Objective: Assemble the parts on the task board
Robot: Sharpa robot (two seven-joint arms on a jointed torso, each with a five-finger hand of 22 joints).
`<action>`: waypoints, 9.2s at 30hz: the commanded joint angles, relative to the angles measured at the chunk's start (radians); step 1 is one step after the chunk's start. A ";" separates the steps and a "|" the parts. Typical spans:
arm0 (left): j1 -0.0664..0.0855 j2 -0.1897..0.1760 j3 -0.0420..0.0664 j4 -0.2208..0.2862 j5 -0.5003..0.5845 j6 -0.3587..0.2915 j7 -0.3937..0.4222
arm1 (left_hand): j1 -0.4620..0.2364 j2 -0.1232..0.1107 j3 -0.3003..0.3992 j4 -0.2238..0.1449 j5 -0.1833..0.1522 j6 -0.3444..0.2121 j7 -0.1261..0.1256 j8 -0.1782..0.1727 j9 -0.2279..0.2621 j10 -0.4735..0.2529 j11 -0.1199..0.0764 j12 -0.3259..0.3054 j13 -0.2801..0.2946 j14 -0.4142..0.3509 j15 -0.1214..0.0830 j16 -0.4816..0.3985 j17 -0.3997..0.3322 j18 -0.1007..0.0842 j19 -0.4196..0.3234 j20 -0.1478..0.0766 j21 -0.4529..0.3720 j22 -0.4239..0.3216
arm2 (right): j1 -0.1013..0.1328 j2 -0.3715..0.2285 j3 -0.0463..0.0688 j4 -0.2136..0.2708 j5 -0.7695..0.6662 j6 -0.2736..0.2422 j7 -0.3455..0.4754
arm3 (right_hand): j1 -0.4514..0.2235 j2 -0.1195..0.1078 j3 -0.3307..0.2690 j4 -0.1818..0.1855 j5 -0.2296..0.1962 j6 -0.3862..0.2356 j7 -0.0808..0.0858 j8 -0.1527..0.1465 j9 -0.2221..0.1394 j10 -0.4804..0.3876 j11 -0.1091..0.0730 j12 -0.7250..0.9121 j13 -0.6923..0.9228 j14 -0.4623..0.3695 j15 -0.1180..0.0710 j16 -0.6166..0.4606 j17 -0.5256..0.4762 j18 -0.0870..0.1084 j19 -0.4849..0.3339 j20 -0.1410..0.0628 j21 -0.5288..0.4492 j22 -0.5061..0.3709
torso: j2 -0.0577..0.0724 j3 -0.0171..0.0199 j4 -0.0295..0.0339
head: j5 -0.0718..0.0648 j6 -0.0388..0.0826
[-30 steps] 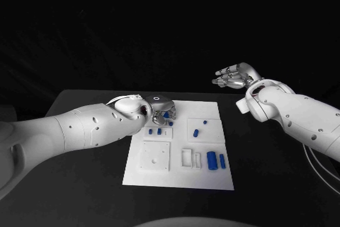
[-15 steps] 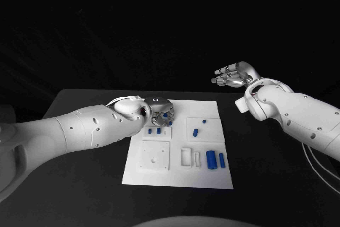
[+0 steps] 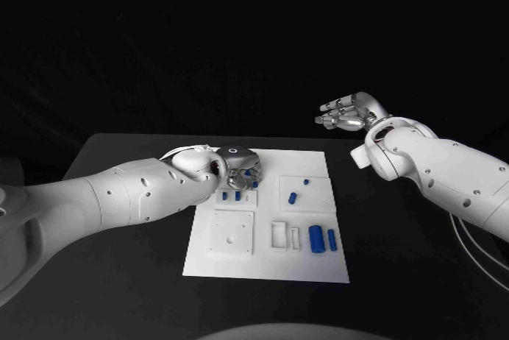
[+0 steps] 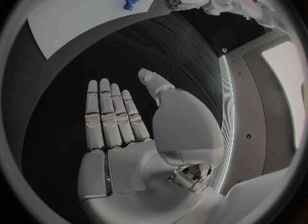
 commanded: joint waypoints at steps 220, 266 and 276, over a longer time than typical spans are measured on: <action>0.025 -0.264 0.122 0.107 1.246 -0.005 0.170 | -0.018 0.041 -0.086 0.062 -0.019 -0.085 0.033 0.002 0.000 -0.079 0.049 0.003 -0.001 -0.109 0.108 -0.790 -0.364 -0.056 -0.266 0.113 -0.259 -0.432 | -0.053 -0.084 -0.127 0.168 -0.657 0.201 -0.088 | -0.035 -0.006 0.115 -0.138 -0.099 0.217 -0.059 0.002 0.001 0.162 -0.080 -0.025 0.000 0.390 -0.161 0.451 0.391 0.062 0.423 -0.189 0.386 0.225 | 0.000 0.0015 0.0019 | -0.026 0.036; 0.026 -0.282 0.122 0.134 1.244 0.100 0.226 | 0.012 0.113 -0.267 0.053 -0.074 -0.080 0.058 0.002 -0.001 -0.089 0.065 0.003 -0.001 -0.103 0.130 -0.886 -0.475 -0.039 -0.152 0.131 -0.214 -1.041 | -0.083 -0.004 -0.198 0.132 -0.822 0.168 -0.185 | -0.023 -0.053 0.326 -0.096 -0.182 0.255 -0.068 0.003 0.003 0.201 -0.092 -0.025 0.000 0.352 -0.170 0.666 0.475 0.067 0.392 -0.199 0.492 0.491 | 0.000 -0.0002 -0.0009 | -0.013 0.023; 0.026 -0.281 0.122 0.127 1.233 0.107 0.221 | 0.014 0.112 -0.267 0.053 -0.074 -0.080 0.058 0.001 -0.001 -0.091 0.066 0.003 -0.001 -0.105 0.130 -0.886 -0.475 -0.039 -0.153 0.132 -0.211 -1.048 | -0.084 -0.009 -0.198 0.137 -0.835 0.154 -0.194 | -0.021 -0.055 0.338 -0.104 -0.181 0.257 -0.068 0.003 0.003 0.205 -0.093 -0.025 0.000 0.350 -0.171 0.672 0.482 0.068 0.389 -0.200 0.482 0.550 | 0.000 -0.0003 -0.0001 | -0.014 0.021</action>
